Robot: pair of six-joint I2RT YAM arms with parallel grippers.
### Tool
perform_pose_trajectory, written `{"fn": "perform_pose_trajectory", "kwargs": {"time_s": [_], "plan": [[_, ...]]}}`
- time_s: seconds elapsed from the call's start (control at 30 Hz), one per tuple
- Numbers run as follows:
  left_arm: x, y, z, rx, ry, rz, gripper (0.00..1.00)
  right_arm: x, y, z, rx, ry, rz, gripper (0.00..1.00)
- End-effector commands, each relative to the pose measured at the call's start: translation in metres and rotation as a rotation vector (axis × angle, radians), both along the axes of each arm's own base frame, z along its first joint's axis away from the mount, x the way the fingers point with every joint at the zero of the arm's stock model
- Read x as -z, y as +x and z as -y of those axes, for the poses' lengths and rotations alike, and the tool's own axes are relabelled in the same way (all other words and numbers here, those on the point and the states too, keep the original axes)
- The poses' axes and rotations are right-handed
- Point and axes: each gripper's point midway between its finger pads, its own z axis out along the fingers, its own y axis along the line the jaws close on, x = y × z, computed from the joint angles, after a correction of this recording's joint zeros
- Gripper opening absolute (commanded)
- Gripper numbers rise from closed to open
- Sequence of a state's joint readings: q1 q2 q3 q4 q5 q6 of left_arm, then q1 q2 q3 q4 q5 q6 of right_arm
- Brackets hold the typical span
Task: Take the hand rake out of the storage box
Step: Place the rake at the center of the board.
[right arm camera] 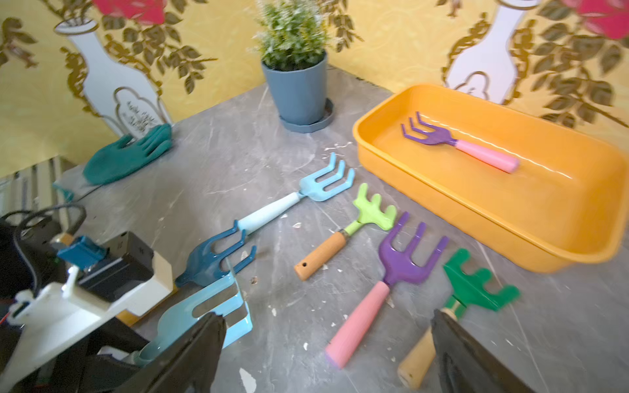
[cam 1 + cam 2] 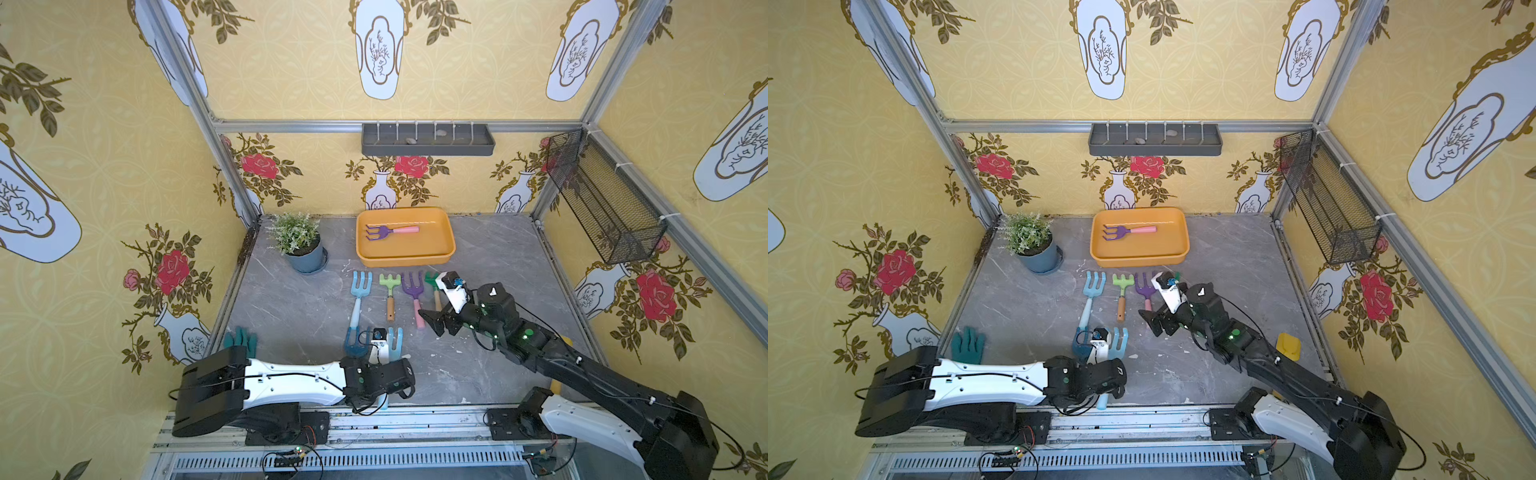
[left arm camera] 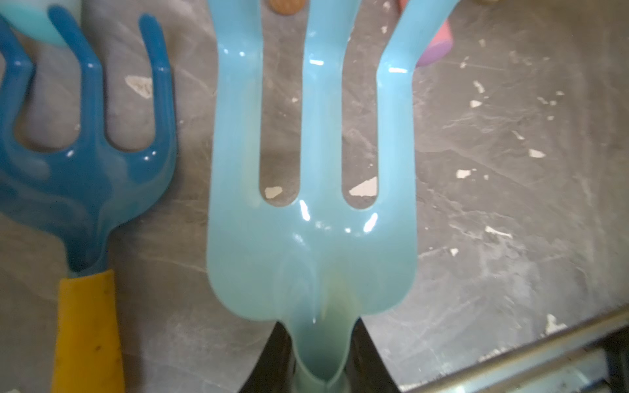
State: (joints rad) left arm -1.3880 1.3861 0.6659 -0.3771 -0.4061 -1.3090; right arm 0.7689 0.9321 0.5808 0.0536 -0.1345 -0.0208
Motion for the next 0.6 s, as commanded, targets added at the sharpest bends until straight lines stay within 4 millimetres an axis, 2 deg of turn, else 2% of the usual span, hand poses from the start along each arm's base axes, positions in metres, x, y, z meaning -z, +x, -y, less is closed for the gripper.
{"fn": "perform_pose_trajectory", "kwargs": {"time_s": [0.0, 0.13, 0.23, 0.33, 0.57], "plan": [[0.010, -0.002, 0.010, -0.061, -0.004, -0.042, 0.07, -0.005, 0.020, 0.032, 0.197, 0.076, -0.036, 0.98], [0.009, 0.002, 0.016, -0.064, 0.031, -0.039, 0.09, 0.000, 0.032, 0.048, 0.267, 0.093, -0.086, 0.97], [0.015, 0.008, 0.009, -0.086, 0.047, -0.056, 0.12, 0.005, 0.036, 0.050, 0.287, 0.071, -0.113, 0.97], [0.024, 0.013, 0.014, -0.069, 0.000, -0.080, 0.14, 0.008, 0.036, 0.049, 0.288, 0.068, -0.123, 0.97], [0.039, 0.019, 0.011, -0.068, 0.028, -0.118, 0.20, 0.011, 0.039, 0.054, 0.317, 0.061, -0.122, 0.97]]}}
